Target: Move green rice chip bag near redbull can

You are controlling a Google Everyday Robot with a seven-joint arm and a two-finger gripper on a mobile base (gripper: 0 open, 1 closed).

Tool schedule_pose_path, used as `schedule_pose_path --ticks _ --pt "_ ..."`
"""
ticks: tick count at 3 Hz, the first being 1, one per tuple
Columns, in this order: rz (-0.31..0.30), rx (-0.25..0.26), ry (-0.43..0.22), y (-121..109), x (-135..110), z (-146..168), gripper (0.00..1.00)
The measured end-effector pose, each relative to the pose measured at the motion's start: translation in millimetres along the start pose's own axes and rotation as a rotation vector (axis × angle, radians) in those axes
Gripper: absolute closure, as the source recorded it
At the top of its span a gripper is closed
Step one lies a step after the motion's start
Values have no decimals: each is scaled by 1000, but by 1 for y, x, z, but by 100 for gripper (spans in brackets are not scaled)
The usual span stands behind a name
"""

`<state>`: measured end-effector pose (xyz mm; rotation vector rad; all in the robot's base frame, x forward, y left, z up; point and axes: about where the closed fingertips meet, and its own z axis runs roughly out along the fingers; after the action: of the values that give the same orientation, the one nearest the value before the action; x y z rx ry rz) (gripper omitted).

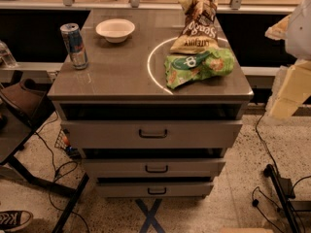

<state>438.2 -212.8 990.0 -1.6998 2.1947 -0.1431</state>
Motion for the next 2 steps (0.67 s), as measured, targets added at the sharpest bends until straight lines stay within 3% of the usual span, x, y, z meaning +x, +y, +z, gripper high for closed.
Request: schedule_pose_path --ticks 1,2 --pt "-1 3 0 0 0 0 0" --pt "-8 64 -16 -20 -7 7 0"
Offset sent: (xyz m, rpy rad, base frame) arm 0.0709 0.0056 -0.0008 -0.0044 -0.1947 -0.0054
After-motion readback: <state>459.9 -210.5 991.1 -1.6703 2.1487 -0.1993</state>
